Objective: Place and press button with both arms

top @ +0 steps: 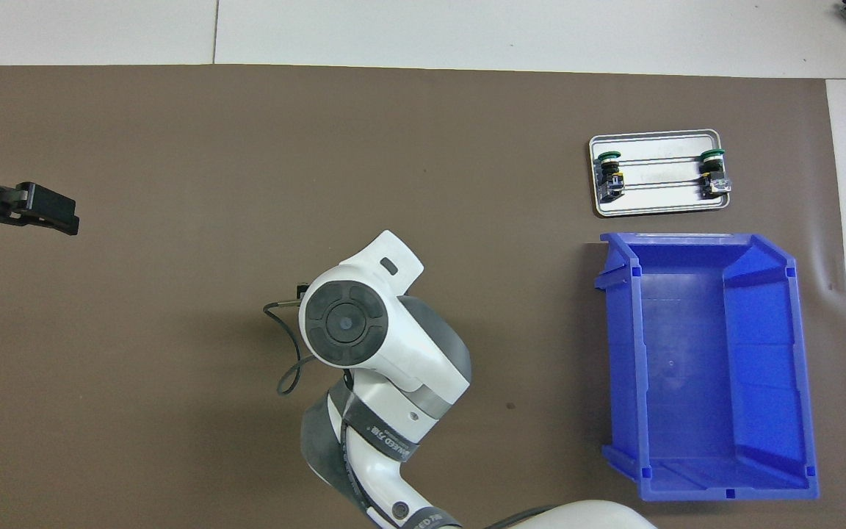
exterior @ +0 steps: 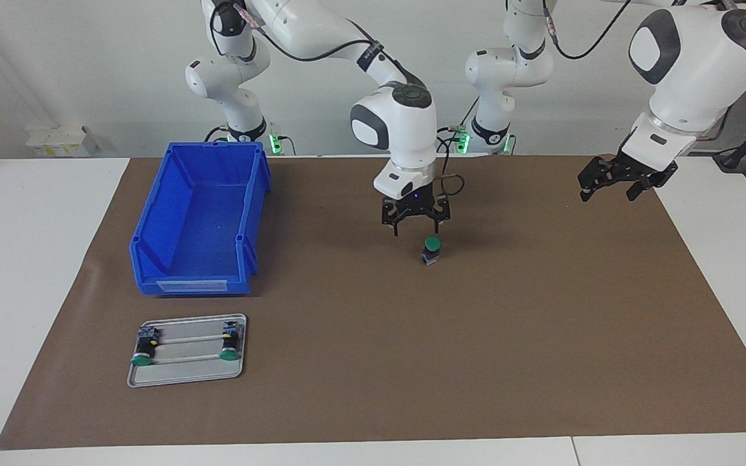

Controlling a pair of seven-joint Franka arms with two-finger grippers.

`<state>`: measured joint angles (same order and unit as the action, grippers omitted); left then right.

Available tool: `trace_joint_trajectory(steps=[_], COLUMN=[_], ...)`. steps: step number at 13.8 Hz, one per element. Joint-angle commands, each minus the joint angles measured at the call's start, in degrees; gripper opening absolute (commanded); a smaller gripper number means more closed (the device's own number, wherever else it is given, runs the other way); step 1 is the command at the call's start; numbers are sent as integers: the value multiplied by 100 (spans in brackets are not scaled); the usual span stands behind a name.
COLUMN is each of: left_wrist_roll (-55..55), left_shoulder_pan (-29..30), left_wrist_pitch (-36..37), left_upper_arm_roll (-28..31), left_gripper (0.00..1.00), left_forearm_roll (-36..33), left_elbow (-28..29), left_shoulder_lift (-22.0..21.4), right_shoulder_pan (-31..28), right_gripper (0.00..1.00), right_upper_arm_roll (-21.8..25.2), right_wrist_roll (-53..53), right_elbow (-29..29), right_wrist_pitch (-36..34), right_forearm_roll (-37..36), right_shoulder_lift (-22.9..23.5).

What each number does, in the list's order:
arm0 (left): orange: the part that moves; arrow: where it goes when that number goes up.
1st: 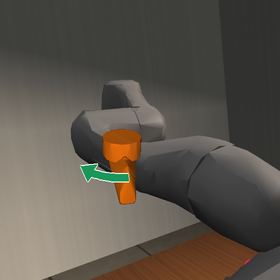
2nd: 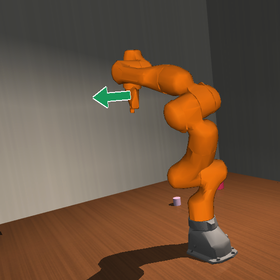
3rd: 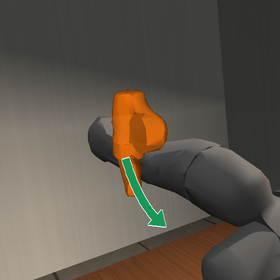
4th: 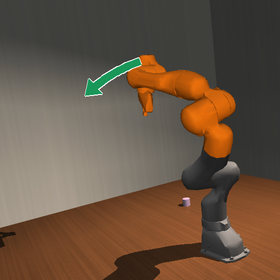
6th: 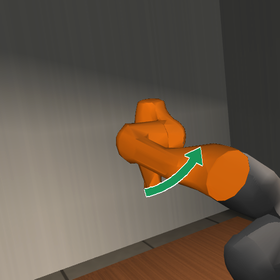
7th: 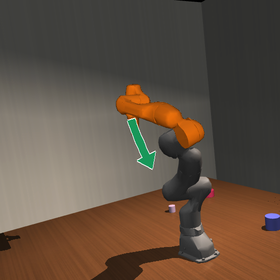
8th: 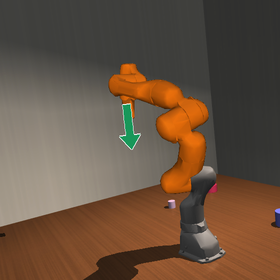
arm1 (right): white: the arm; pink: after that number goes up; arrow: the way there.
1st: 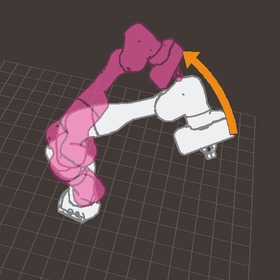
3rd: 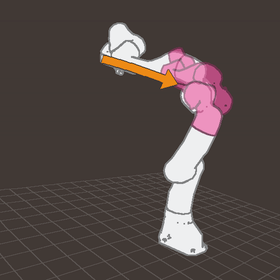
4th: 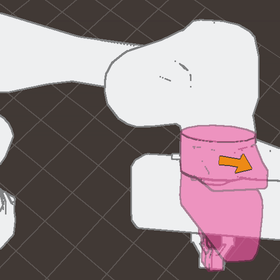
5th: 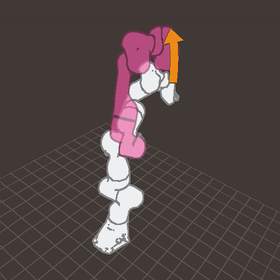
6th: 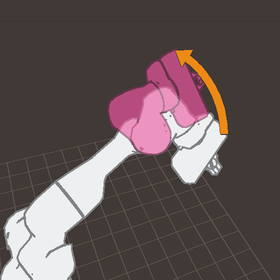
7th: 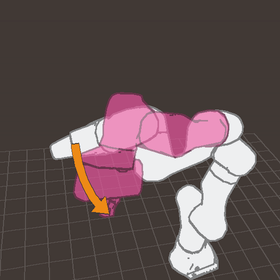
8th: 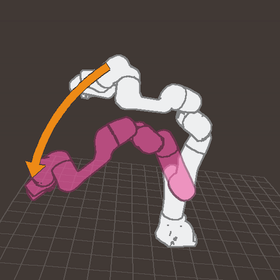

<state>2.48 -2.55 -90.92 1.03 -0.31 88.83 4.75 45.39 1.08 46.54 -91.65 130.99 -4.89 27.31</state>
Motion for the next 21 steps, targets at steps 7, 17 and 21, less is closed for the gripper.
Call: trace_joint_trajectory(steps=[7, 17, 21], left_wrist_roll=[-2, 24, 121], left_shoulder_pan=[0, -26, 26], left_wrist_pitch=[-445, -462, -533], left_upper_arm_roll=[-6, -33, -15], left_gripper=[100, 100, 100], left_forearm_roll=[-118, -461, -339], left_elbow=[565, 591, 583], left_shoulder_lift=[-308, -343, -343], right_shoulder_pan=[181, 111, -695], right_gripper=[94, 0, 0], right_upper_arm_roll=[-21, -3, 59], right_wrist_roll=[-418, -418, -496], right_elbow=[305, 648, 446], right_wrist_pitch=[559, -56, -214], right_forearm_roll=[-337, -285, -337], right_shoulder_lift=[688, 574, -180])
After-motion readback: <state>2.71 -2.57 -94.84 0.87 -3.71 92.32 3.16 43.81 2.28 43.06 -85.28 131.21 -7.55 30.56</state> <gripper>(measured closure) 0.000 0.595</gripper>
